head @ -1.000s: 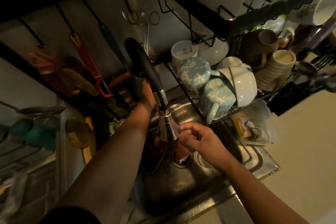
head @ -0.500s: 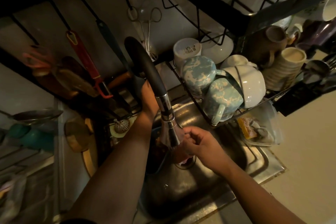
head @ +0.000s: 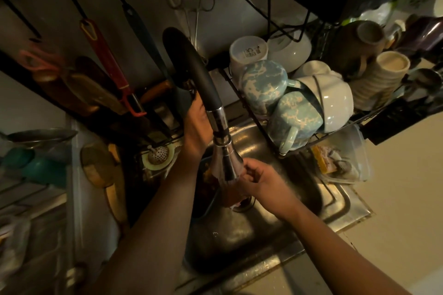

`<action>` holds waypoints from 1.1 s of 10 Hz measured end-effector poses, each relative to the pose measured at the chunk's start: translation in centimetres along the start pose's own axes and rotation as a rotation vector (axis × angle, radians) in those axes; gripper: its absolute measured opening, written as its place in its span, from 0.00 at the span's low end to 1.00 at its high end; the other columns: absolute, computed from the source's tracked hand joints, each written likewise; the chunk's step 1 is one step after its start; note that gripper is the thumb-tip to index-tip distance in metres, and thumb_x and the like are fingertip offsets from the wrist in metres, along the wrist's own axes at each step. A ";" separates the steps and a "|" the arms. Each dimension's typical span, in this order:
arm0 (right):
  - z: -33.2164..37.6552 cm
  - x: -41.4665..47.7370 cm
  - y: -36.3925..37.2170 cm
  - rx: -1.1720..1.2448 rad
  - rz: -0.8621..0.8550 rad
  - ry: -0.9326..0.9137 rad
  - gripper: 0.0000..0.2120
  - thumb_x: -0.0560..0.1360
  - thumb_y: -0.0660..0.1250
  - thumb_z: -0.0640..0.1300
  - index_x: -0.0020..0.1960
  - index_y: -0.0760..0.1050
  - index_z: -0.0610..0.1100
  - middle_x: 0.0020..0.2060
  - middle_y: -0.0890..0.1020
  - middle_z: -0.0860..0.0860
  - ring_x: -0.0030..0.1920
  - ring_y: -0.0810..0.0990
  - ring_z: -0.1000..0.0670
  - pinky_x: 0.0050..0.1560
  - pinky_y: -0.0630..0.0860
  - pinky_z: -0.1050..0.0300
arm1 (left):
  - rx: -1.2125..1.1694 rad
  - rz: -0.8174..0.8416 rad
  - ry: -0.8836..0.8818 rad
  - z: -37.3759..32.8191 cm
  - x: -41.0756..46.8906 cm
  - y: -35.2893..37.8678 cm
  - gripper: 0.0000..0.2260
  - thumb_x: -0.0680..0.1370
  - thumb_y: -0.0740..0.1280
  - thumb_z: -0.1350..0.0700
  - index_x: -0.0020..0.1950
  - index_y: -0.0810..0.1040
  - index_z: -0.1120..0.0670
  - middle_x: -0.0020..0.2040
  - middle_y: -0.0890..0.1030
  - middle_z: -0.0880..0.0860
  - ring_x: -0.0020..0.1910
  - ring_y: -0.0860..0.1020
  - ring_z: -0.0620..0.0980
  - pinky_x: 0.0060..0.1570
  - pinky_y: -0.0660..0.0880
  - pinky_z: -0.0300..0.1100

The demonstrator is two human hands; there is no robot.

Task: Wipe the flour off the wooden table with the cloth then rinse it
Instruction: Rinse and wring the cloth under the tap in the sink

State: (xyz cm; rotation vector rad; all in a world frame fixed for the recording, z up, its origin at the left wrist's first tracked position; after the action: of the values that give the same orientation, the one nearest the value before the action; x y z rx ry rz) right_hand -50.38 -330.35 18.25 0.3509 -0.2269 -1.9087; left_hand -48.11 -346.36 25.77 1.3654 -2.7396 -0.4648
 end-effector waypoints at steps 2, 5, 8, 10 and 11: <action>0.5 0.0 0.5 0.022 0.011 -0.032 0.21 0.76 0.68 0.30 0.40 0.82 0.58 0.30 0.77 0.55 0.30 0.75 0.50 0.34 0.77 0.54 | 0.356 -0.037 -0.084 4.1 -2.1 -4.7 0.27 0.66 0.63 0.37 0.58 0.79 0.51 0.62 0.79 0.64 0.64 0.76 0.66 0.66 0.70 0.65; 0.7 -1.0 -0.8 0.028 -0.042 0.000 0.16 0.73 0.74 0.31 0.60 0.77 0.36 0.44 0.79 0.40 0.40 0.81 0.49 0.42 0.81 0.58 | 0.347 0.220 -0.271 6.4 -11.2 -5.3 0.09 0.73 0.71 0.57 0.53 0.83 0.53 0.48 0.86 0.51 0.50 0.83 0.47 0.47 0.77 0.37; 1.2 -3.5 -1.0 -0.073 -0.040 0.010 0.15 0.75 0.70 0.31 0.60 0.77 0.42 0.45 0.86 0.49 0.44 0.85 0.50 0.42 0.84 0.55 | 0.431 0.221 -0.193 7.1 -13.4 -4.9 0.06 0.79 0.68 0.53 0.56 0.78 0.51 0.51 0.86 0.50 0.50 0.84 0.47 0.45 0.78 0.37; 0.2 -3.8 -1.2 -0.048 -0.094 0.039 0.18 0.70 0.74 0.37 0.59 0.77 0.43 0.42 0.86 0.48 0.42 0.86 0.49 0.43 0.84 0.53 | 0.494 0.166 -0.145 6.5 -13.9 -4.7 0.03 0.78 0.64 0.48 0.49 0.77 0.42 0.48 0.82 0.53 0.46 0.82 0.48 0.41 0.76 0.38; 0.3 -3.7 -1.1 -0.030 -0.098 0.039 0.19 0.69 0.74 0.37 0.58 0.77 0.42 0.39 0.86 0.48 0.38 0.86 0.50 0.41 0.84 0.56 | 0.486 0.135 -0.098 5.8 -14.0 -4.6 0.05 0.81 0.65 0.53 0.48 0.77 0.43 0.45 0.82 0.49 0.43 0.81 0.45 0.39 0.75 0.36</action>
State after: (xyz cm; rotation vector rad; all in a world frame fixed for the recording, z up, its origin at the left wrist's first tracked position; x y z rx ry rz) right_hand -50.20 -326.52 18.66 0.3841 -0.1572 -1.9982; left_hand -37.00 -336.51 20.19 1.2426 -3.1348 0.1611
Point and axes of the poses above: each hand's wrist, its own x-axis towards the middle knuckle, its own y-axis out of the palm, z = x × y, the point moved 7 cm from there along x, towards the middle knuckle
